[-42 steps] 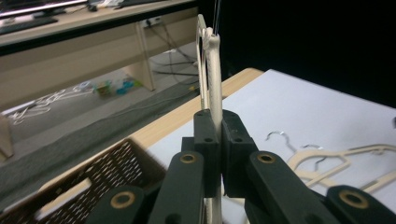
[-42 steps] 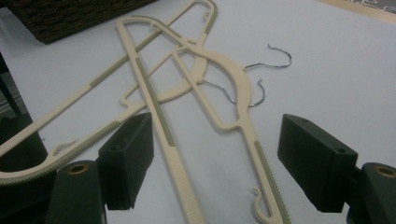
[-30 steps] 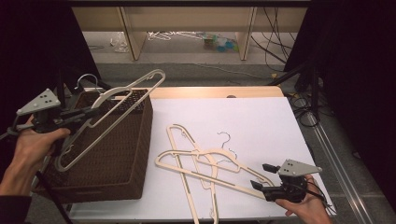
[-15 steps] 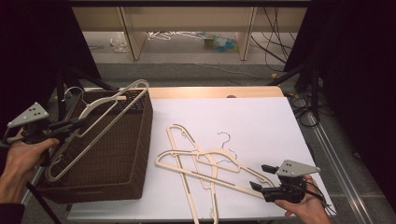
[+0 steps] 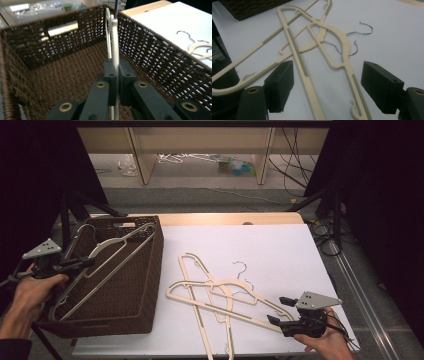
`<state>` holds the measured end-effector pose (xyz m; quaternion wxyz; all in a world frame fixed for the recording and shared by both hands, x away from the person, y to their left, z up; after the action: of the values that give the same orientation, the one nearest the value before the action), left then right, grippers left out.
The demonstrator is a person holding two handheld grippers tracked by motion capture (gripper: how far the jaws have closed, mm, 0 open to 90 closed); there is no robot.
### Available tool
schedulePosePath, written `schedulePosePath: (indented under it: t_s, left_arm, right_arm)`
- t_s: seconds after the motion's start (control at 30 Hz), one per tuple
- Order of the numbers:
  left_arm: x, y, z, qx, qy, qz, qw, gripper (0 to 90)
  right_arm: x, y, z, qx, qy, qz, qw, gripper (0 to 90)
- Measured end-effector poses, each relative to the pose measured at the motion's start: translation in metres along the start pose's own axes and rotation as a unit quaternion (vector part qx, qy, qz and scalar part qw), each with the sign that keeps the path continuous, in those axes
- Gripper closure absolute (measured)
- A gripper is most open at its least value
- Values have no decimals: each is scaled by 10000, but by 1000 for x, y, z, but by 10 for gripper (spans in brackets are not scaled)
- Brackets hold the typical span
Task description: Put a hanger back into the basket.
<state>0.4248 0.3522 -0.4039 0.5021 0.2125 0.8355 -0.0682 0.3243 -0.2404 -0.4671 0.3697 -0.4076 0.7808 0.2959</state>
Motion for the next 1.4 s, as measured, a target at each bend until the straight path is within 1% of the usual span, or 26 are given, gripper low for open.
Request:
schedulePosePath:
  t_s: [0.03,0.2,0.27,0.3,0.33,0.4,0.43,0.5,0.57,0.6,0.63,0.67,0.7,0.77,0.87,0.9,0.93,0.97,1.0,1.03,1.07,1.1,1.2,1.27,1.33,1.4]
  left_arm:
    - [2,-3,3,26,71,-234,9997,863]
    - [15,-9,16,-12,591,-195,9981,862]
    - [17,-11,19,-51,580,-372,9976,862]
    - [18,-10,21,-95,563,-321,9979,861]
    - [20,-6,21,-149,663,-81,9977,858]
    - [25,-3,24,-285,789,-157,9964,851]
    - [27,1,26,-342,804,-9,9962,846]
    - [30,4,29,-519,885,-50,9947,837]
    - [31,11,30,-605,870,97,9943,829]
    - [31,11,30,-626,850,-9,9944,825]
    - [32,15,31,-659,852,108,9941,822]
    - [35,14,31,-678,892,-163,9936,820]
    - [36,21,32,-638,869,192,9940,816]
    - [38,21,33,-718,867,-118,9936,809]
    - [42,24,31,-1010,1139,-51,9883,779]
    - [42,25,33,-950,1086,48,9895,772]
    - [44,23,32,-1106,1175,-230,9866,760]
    - [43,27,35,-1034,1063,21,9889,717]
    - [46,26,31,-1221,1279,-249,9839,686]
    - [44,29,32,-1168,1119,-83,9868,676]
    - [42,27,28,-1447,1036,-405,9832,649]
    - [40,26,26,-1569,1003,-457,9814,604]
    - [30,16,22,-1659,829,-454,9816,530]
    - [24,7,18,-1578,712,-404,9841,447]
    - [16,-5,15,-1475,503,-574,9861,386]
    - [6,-16,9,-1384,269,-572,9883,363]
  right_arm:
    - [0,0,0,-27,16,1,10000,274]
    - [1,0,1,-35,36,-22,10000,273]
    - [1,0,1,-37,38,-14,10000,272]
    - [1,0,2,-41,37,-10,10000,271]
    - [1,1,2,-63,42,4,10000,271]
    - [2,1,2,-77,59,-4,10000,269]
    - [1,2,2,-93,57,-18,9999,269]
    - [2,1,3,-98,69,-15,9999,269]
    - [2,1,4,-118,86,-7,9999,268]
    - [3,2,4,-123,91,22,9999,268]
    - [3,1,4,-97,94,4,9999,268]
    - [3,2,4,-110,103,30,9999,268]
    - [4,2,5,-99,113,23,9999,268]
    - [4,1,5,-95,113,2,9999,268]
    - [4,1,5,-105,119,3,9999,267]
    - [4,1,5,-97,127,-18,9999,266]
    - [5,0,5,-94,144,-11,9999,266]
    - [5,0,4,-81,143,7,9999,265]
    - [5,0,4,-84,151,40,9998,265]
    - [6,0,4,-90,157,65,9998,265]
    - [6,0,4,-88,157,68,9998,264]
    - [6,0,4,-89,155,66,9998,265]
    - [5,-1,5,-81,155,20,9998,263]
    - [5,0,5,-87,163,52,9998,262]
    - [5,-1,4,-44,130,28,9999,262]
    - [5,-1,4,-47,116,29,9999,261]
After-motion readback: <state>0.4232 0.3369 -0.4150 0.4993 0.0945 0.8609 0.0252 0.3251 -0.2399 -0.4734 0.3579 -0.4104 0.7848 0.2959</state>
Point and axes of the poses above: each handheld gripper's, and its own axes: z roughly forward along the jaws, x roughly out of its underside, y roughly to its left, the point moved 6 cm from there along z, roughly forward along the jaws, and after that the axes turned 13 degrees about -x, right-handed, at the moved point
